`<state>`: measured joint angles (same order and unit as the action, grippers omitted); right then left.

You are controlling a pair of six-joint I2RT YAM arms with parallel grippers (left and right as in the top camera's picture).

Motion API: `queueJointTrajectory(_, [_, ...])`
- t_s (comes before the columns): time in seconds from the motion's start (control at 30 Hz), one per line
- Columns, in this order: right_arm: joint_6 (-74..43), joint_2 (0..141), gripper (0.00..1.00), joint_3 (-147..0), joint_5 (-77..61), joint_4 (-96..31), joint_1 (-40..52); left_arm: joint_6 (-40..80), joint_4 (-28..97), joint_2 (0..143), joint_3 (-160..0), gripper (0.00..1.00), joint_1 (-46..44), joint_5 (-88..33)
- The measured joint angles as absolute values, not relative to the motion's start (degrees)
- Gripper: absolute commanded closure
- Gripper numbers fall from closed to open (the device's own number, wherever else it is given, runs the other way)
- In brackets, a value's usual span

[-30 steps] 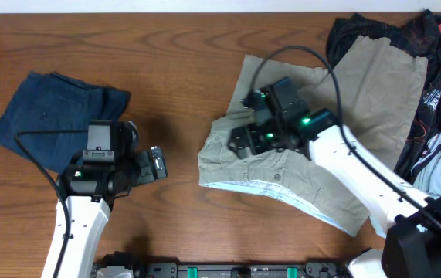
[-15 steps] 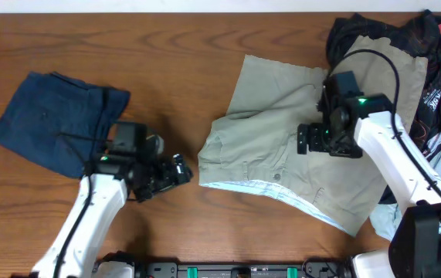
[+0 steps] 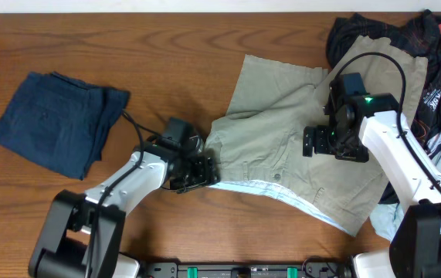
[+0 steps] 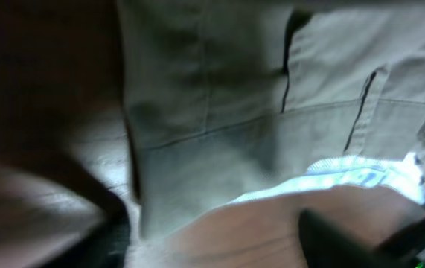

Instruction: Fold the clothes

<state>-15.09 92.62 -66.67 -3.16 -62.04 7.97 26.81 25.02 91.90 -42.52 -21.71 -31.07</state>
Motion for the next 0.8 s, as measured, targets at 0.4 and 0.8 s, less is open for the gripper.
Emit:
queueJointTrajectory(0.4, [-11.6,92.62,0.14,-66.67,-8.05,-52.9,7.97,26.5,56.75,90.78,-46.89,0.94,-9.04,-15.57])
queueJointTrajectory(0.8, [-9.54,93.49,0.02,-66.78,-16.58,-22.92,12.67,25.45,54.41,85.06,-53.32,0.94,5.8,-5.87])
